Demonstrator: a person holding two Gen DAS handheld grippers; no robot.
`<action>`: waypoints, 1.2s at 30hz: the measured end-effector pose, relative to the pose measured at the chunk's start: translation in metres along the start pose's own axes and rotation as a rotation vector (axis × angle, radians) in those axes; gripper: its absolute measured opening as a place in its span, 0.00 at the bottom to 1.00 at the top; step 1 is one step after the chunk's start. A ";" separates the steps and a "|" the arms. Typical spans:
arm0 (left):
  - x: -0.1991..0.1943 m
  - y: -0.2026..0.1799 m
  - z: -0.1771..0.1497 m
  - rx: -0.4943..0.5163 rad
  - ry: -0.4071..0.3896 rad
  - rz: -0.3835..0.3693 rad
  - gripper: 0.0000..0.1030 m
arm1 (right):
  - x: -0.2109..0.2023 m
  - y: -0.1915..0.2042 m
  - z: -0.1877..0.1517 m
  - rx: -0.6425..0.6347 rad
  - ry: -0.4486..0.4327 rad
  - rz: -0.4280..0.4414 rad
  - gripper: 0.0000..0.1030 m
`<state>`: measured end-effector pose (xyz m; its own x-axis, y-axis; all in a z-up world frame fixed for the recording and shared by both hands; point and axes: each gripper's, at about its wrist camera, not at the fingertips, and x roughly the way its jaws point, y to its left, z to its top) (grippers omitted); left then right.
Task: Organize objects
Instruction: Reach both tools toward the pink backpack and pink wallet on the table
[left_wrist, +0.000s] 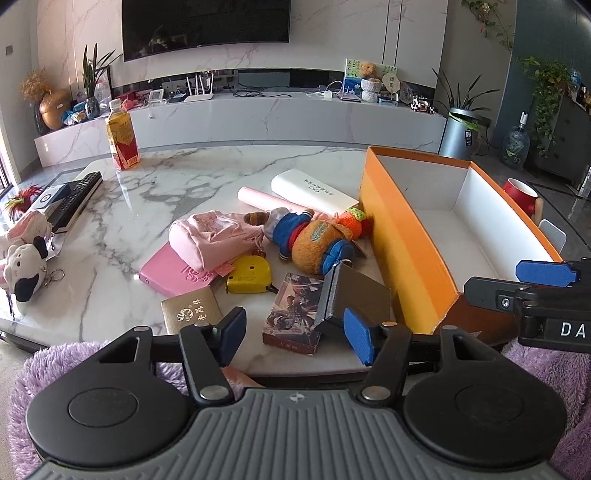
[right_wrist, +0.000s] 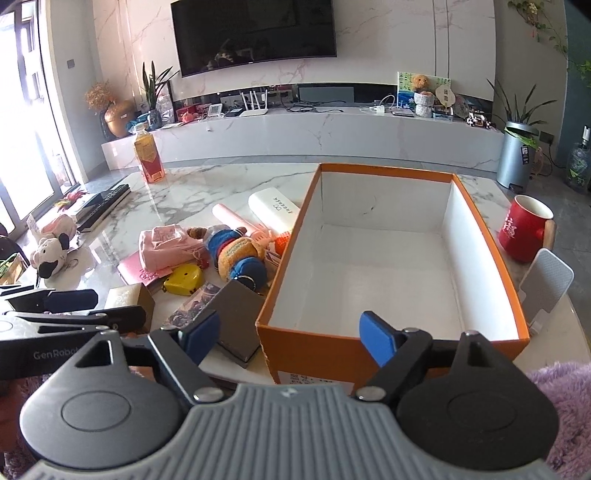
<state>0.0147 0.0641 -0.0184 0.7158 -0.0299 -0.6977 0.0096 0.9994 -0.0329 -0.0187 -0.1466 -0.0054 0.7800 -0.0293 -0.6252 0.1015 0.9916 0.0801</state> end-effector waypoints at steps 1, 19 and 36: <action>0.002 0.004 0.001 -0.005 0.011 0.000 0.61 | 0.003 0.002 0.002 -0.009 0.002 0.013 0.72; 0.070 0.110 0.056 -0.032 0.108 0.014 0.50 | 0.120 0.074 0.068 -0.180 0.133 0.188 0.42; 0.147 0.051 0.055 0.757 0.103 -0.039 0.50 | 0.233 0.097 0.087 -0.158 0.303 0.210 0.18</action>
<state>0.1584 0.1119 -0.0834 0.6371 -0.0295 -0.7702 0.5355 0.7356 0.4148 0.2266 -0.0680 -0.0760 0.5542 0.1915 -0.8101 -0.1554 0.9799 0.1253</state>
